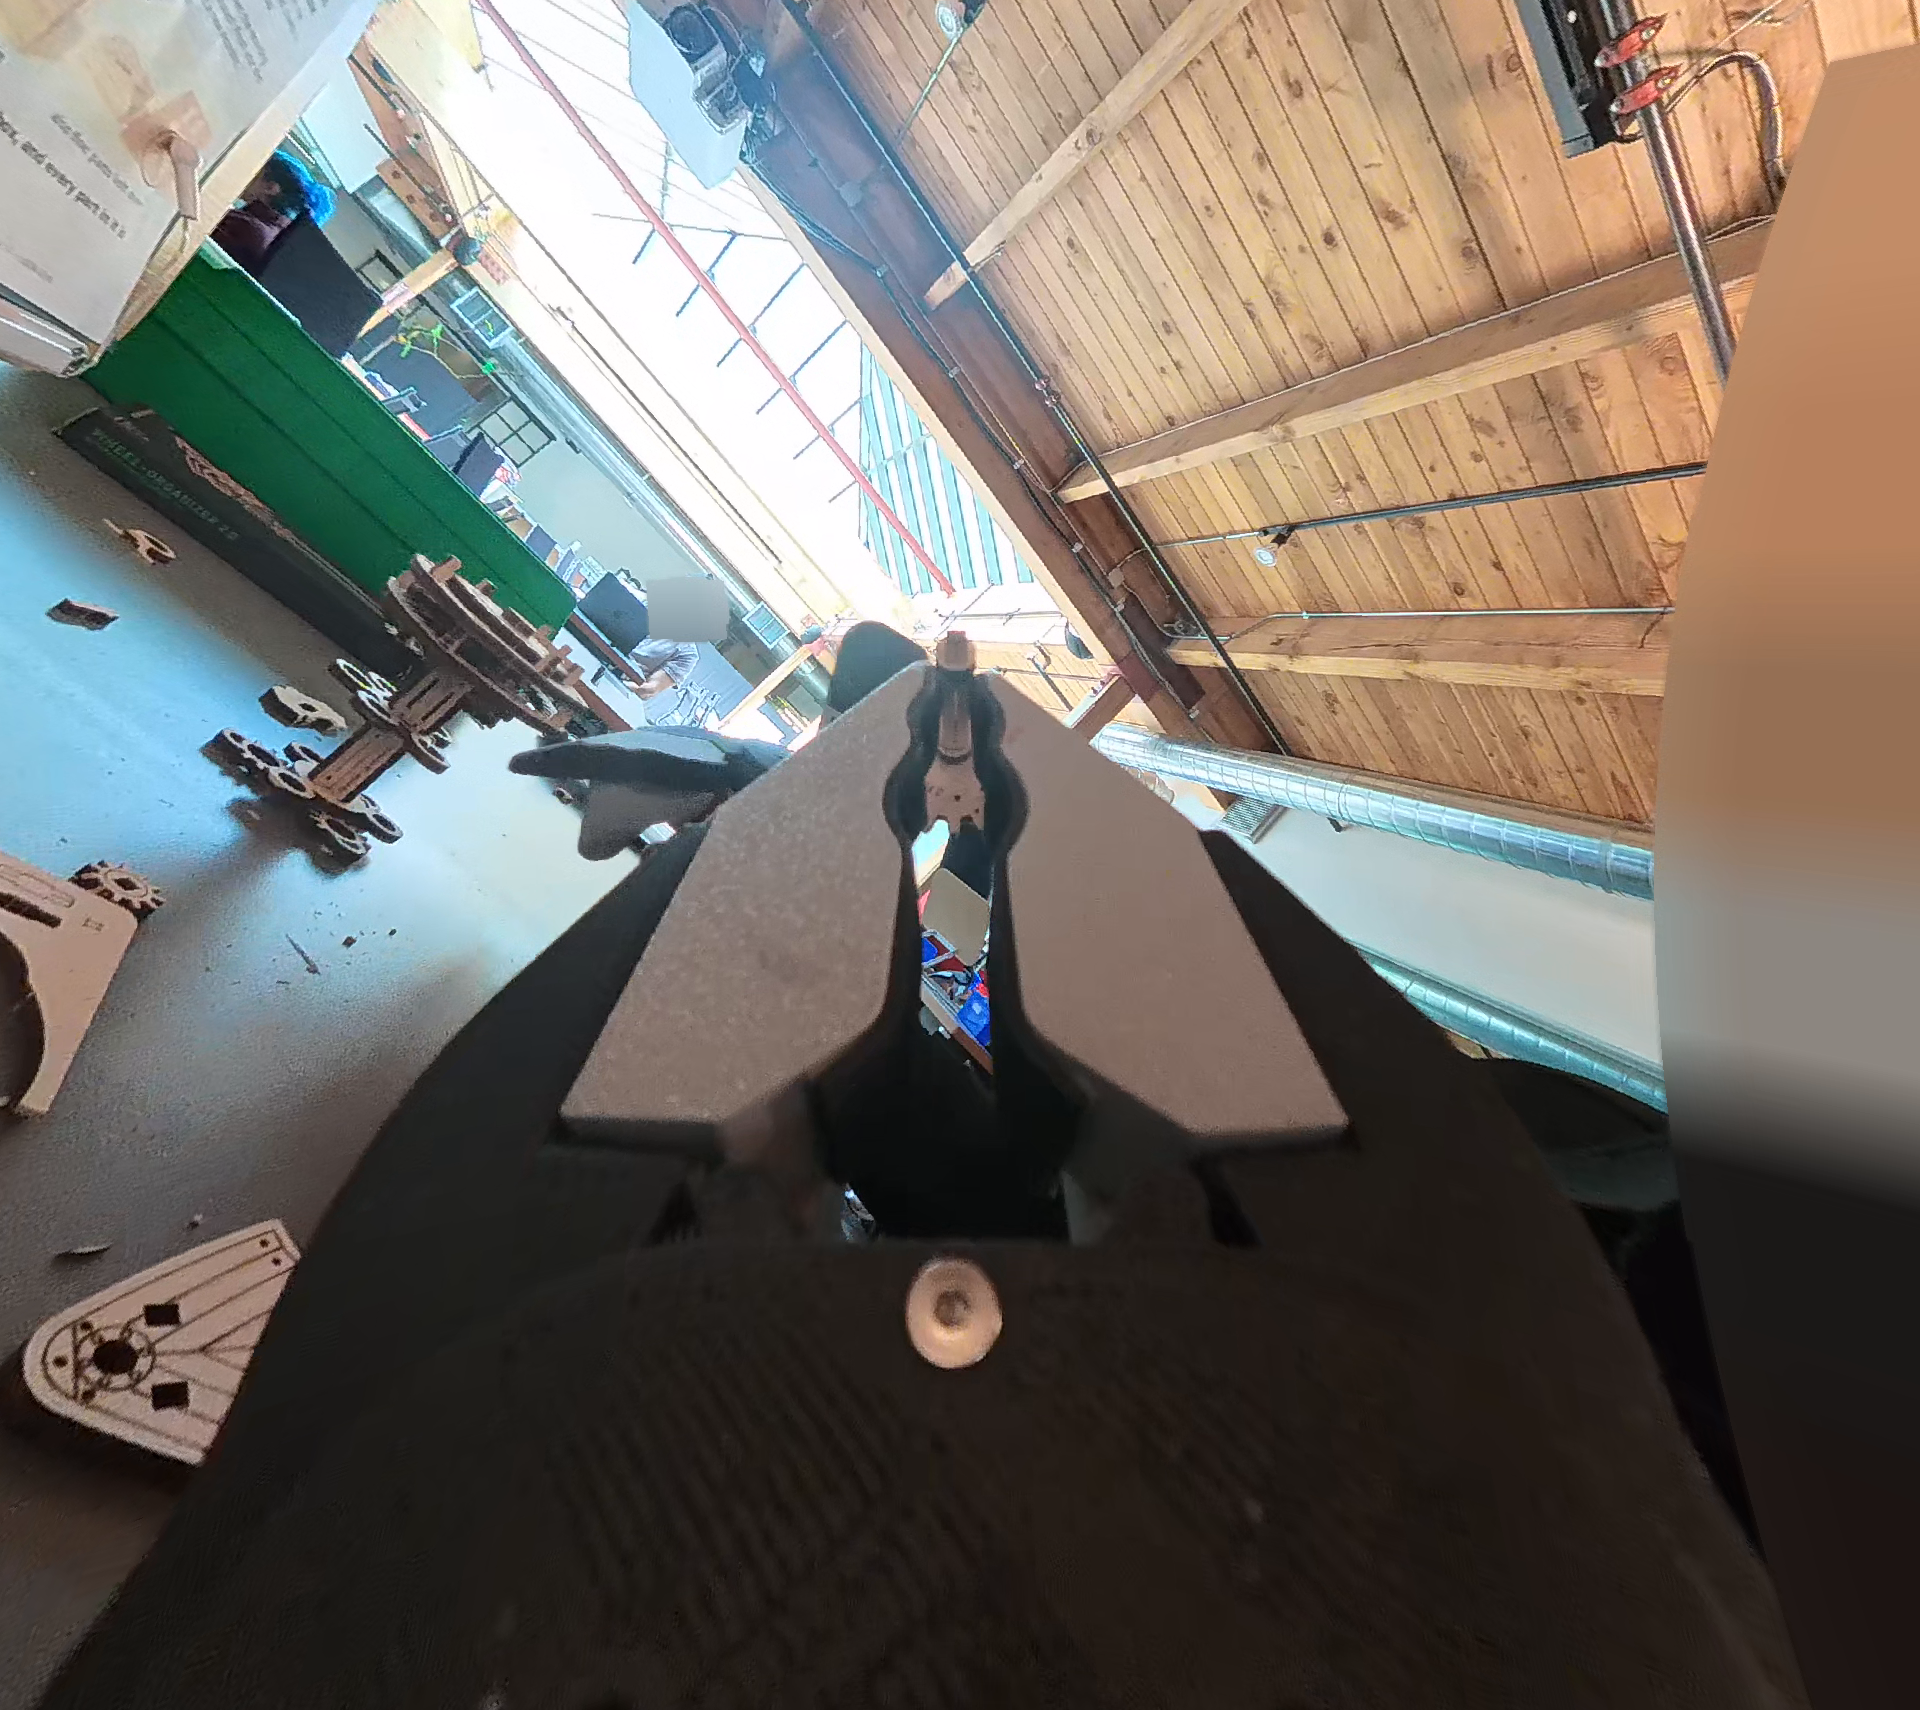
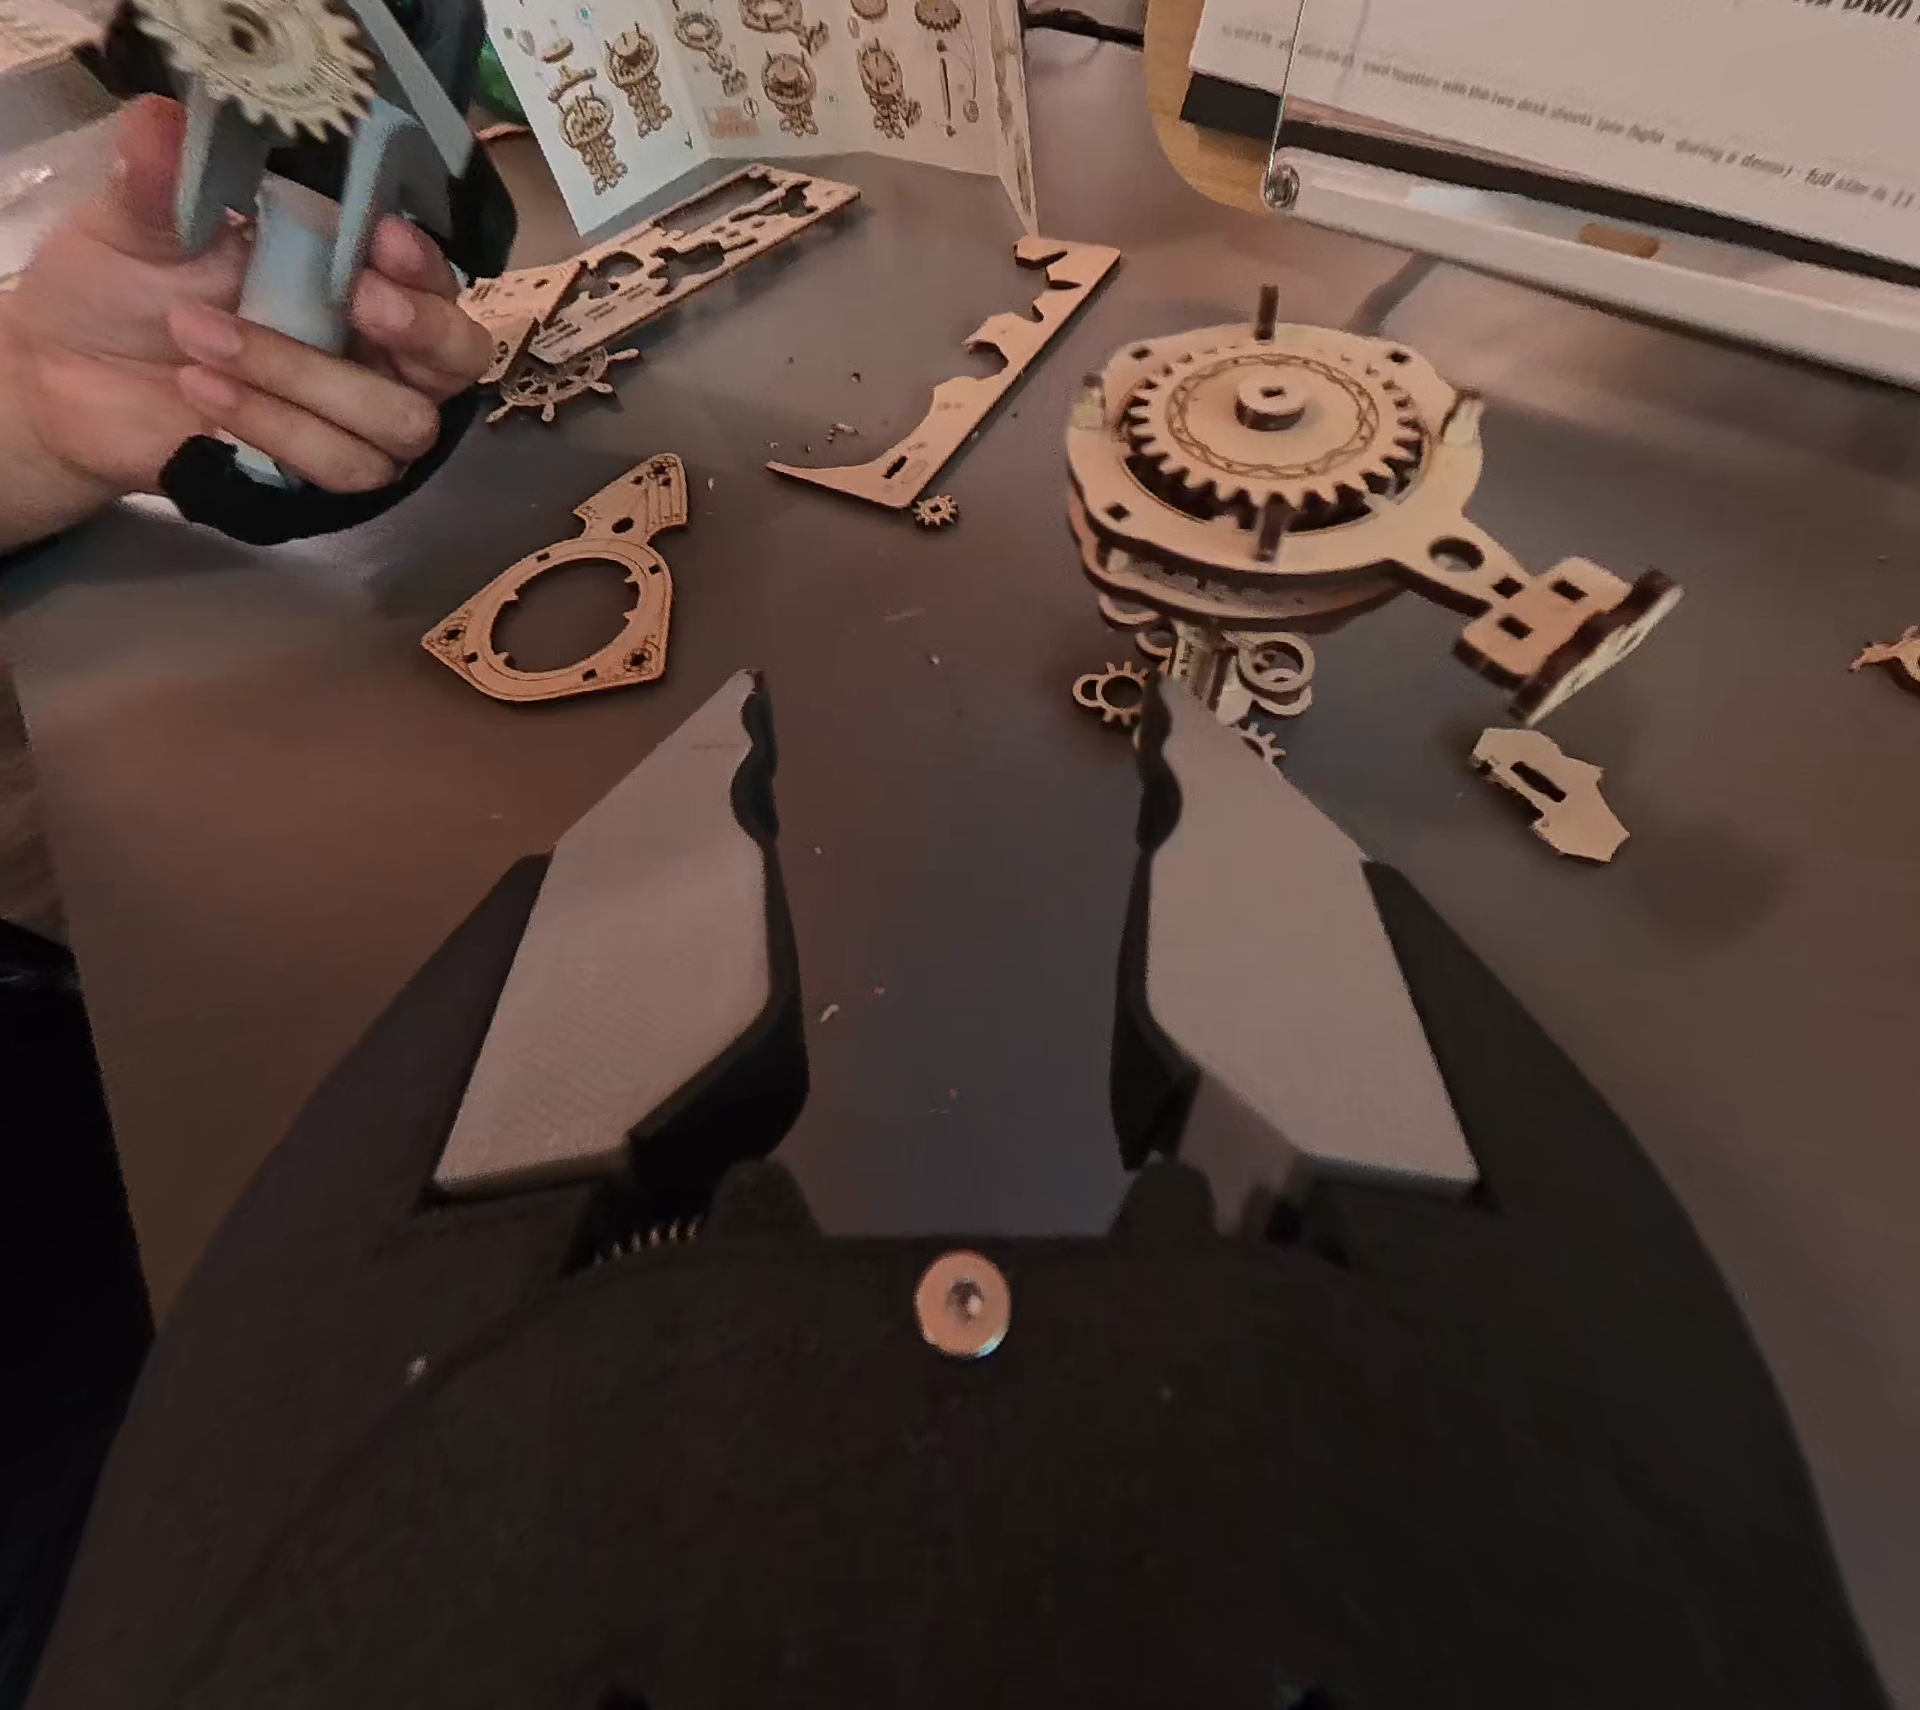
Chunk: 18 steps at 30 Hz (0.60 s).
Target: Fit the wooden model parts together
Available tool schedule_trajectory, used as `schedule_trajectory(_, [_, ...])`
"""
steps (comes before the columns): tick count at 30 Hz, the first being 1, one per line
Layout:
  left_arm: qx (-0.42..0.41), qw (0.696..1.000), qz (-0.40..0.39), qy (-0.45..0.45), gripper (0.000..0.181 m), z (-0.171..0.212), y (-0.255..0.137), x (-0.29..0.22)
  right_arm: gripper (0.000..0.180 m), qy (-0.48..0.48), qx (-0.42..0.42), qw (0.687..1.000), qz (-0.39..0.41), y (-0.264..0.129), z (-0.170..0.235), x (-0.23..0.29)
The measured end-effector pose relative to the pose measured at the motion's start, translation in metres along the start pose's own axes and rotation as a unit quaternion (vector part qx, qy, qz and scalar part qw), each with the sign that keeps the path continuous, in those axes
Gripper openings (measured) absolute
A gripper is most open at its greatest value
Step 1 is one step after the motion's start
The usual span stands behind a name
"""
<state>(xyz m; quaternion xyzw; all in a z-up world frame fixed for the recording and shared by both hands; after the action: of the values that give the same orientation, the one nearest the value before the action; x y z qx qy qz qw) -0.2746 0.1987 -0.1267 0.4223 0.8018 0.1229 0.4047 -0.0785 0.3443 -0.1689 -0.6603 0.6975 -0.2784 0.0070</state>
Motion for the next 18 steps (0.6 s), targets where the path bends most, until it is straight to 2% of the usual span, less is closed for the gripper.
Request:
schedule_trajectory(4, [-0.004, 1.0, 0.0, -0.004, 0.002, 0.001, 0.001, 0.0, 0.04, 0.0, -0.061, 0.998, -0.025, -0.007, -0.013, 0.028])
schedule_trajectory(7, [-0.009, 1.0, -0.004, 0.001, 0.002, 0.001, 0.002, -0.001, 0.037, 0.007, -0.122, 0.989, -0.082, -0.002, -0.026, 0.064])
schedule_trajectory(11, [-0.013, 1.0, -0.01, 0.014, 0.001, 0.0, 0.001, -0.002, 0.031, 0.004, -0.156, 0.981, -0.119, 0.021, -0.034, 0.103])
schedule_trajectory(12, [-0.014, 1.0, -0.012, 0.014, 0.002, -0.001, 0.001, -0.001, 0.033, -0.001, -0.157, 0.979, -0.126, 0.028, -0.036, 0.11])
schedule_trajectory(15, [-0.026, 0.999, -0.022, 0.017, 0.002, -0.004, -0.002, 0.001, 0.061, -0.001, -0.156, 0.98, -0.12, 0.045, -0.04, 0.12])
schedule_trajectory(18, [-0.039, 0.999, -0.015, 0.0, 0.002, -0.006, -0.003, 0.001, 0.074, -0.006, -0.165, 0.98, -0.113, 0.058, -0.044, 0.126])
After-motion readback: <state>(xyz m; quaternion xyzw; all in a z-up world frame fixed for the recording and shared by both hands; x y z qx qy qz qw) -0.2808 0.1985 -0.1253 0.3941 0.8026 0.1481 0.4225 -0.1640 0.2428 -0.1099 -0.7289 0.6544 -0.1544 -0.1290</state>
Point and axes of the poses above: each gripper's, where its closed fingertips meet, y out along the fingers, z out of its underside, x = y × z across the jaws, the point moved 6 cm from there along -y, back along the fingers, and after that the axes turned 15 degrees about y, right-handed, at the moved point
